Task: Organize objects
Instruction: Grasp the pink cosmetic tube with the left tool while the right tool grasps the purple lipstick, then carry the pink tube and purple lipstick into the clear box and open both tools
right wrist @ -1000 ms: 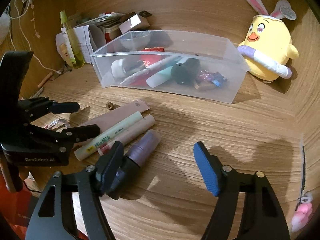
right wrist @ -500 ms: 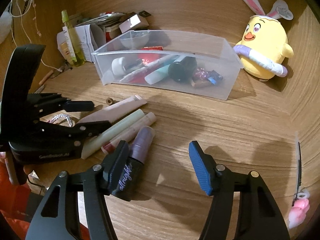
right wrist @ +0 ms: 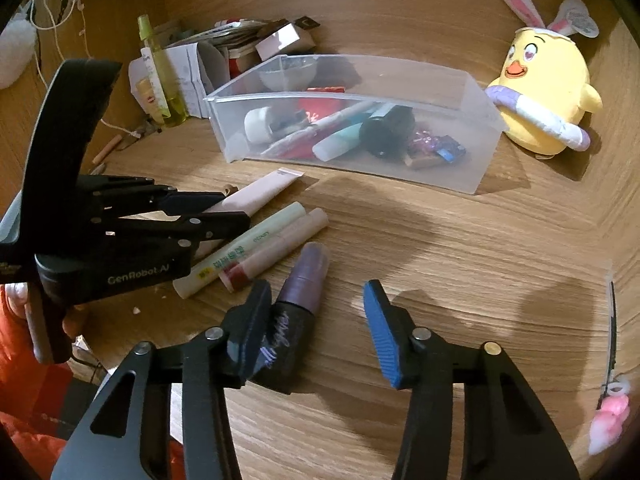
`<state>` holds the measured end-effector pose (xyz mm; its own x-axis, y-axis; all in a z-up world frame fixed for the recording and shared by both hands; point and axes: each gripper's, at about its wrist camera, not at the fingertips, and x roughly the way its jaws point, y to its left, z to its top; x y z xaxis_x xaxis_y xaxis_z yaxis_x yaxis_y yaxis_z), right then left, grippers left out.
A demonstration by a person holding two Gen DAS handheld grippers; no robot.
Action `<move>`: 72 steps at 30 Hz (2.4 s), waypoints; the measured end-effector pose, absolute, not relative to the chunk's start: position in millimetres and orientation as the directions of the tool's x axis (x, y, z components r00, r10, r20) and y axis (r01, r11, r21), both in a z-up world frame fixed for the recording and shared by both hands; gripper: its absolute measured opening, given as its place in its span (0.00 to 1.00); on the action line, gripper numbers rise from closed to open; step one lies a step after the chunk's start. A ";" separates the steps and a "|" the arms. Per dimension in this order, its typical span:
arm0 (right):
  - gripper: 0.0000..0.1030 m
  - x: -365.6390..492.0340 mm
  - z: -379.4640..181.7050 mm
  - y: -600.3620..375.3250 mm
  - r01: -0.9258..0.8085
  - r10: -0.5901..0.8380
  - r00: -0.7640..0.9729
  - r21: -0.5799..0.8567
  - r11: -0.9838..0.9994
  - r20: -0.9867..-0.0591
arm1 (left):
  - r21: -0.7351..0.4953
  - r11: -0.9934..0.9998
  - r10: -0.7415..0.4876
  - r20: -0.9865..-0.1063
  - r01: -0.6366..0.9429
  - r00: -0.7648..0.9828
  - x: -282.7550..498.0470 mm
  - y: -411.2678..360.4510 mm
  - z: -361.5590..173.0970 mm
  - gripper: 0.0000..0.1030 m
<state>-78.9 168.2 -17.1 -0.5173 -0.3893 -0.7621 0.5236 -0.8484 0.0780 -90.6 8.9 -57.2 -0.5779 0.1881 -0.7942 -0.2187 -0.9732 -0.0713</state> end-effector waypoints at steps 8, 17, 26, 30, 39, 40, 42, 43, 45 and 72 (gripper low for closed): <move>0.40 -82.2 -16.4 172.0 0.523 -0.409 -0.493 0.114 -0.845 -0.768 | -0.074 -0.974 0.192 -0.765 -0.212 -0.614 -89.8 8.3 -42.0 0.28; 0.23 -84.5 -30.4 158.5 0.534 -0.403 -0.464 0.114 -0.838 -0.789 | -0.090 -0.975 0.205 -0.724 -0.205 -0.659 -82.5 -1.4 -18.7 0.07; 0.23 -89.6 -27.9 170.9 0.490 -0.389 -0.495 0.120 -0.863 -0.777 | -0.117 -0.971 0.225 -0.744 -0.208 -0.629 -86.3 -5.5 -22.0 0.07; 0.23 -93.9 -24.0 178.1 0.470 -0.389 -0.506 0.132 -0.873 -0.770 | -0.138 -0.967 0.241 -0.773 -0.216 -0.586 -78.6 -9.6 -28.9 0.21; 0.23 -101.9 -17.3 193.6 0.427 -0.373 -0.538 0.138 -0.894 -0.756 | -0.128 -0.962 0.243 -0.800 -0.239 -0.548 -54.4 -2.1 -42.4 0.40; 0.23 -102.8 -17.4 194.7 0.424 -0.372 -0.538 0.139 -0.895 -0.756 | -0.113 -0.962 0.235 -0.803 -0.248 -0.547 -52.7 1.6 -44.7 0.40; 0.23 -103.7 -17.3 196.6 0.419 -0.370 -0.539 0.141 -0.897 -0.756 | -0.094 -0.963 0.221 -0.808 -0.251 -0.547 -53.3 4.3 -47.9 0.40; 0.23 -103.7 -17.5 197.6 0.418 -0.370 -0.540 0.141 -0.897 -0.756 | -0.086 -0.964 0.216 -0.811 -0.253 -0.544 -54.5 5.9 -50.1 0.40; 0.23 -103.4 -17.1 198.1 0.417 -0.369 -0.541 0.140 -0.898 -0.755 | -0.072 -0.965 0.202 -0.818 -0.253 -0.538 -59.3 9.0 -55.8 0.39; 0.23 -116.7 33.9 210.9 0.398 -0.365 -0.660 0.106 -0.911 -0.657 | 0.009 -0.967 0.176 -0.692 -0.253 -0.700 -49.6 19.4 -8.0 0.19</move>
